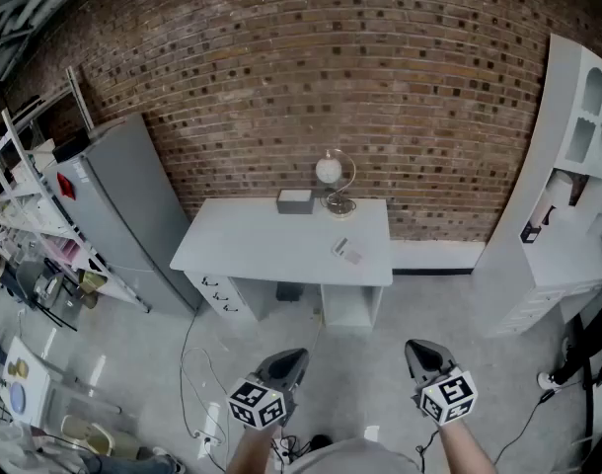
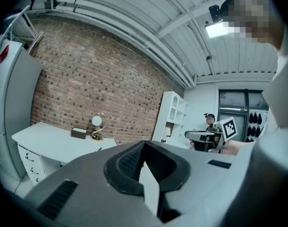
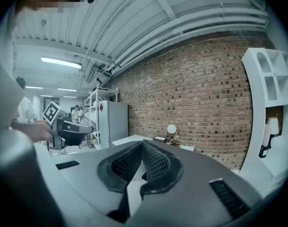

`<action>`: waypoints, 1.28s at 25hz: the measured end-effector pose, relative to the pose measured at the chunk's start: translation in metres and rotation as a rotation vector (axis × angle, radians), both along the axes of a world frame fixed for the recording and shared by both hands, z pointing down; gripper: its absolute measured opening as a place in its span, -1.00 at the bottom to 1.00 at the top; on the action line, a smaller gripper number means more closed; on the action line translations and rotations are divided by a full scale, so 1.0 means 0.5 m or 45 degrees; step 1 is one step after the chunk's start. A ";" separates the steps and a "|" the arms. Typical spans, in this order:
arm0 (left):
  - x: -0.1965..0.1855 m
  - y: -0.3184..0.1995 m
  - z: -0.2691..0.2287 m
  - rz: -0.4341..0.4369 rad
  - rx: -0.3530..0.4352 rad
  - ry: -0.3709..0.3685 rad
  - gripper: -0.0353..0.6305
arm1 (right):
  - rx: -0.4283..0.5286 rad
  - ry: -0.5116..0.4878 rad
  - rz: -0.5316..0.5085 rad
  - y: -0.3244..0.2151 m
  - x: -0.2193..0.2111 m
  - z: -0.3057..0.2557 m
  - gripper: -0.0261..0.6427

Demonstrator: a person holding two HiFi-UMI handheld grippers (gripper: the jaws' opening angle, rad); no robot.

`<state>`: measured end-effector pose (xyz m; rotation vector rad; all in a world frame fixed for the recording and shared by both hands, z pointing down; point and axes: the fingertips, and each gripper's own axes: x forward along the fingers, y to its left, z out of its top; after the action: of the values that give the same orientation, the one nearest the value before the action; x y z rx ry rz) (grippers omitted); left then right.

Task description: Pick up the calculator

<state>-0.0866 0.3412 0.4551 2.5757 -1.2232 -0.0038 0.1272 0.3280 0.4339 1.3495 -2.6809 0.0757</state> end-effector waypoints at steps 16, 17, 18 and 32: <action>0.002 -0.009 0.001 0.005 -0.005 0.014 -0.85 | -0.003 -0.022 -0.013 -0.018 -0.009 0.000 -0.89; 0.001 -0.009 0.001 0.007 -0.006 0.016 -0.85 | -0.008 -0.028 -0.005 -0.020 -0.009 0.002 -0.89; 0.000 -0.008 0.002 0.008 -0.008 0.017 -0.85 | -0.011 -0.032 0.002 -0.020 -0.009 0.004 -0.89; -0.026 0.000 0.008 0.006 -0.013 0.015 -0.67 | -0.046 -0.048 0.004 -0.007 -0.038 0.021 -0.89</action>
<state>-0.0994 0.3413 0.4589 2.5663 -1.2094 -0.0119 0.1082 0.3244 0.4443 1.3550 -2.6948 0.1510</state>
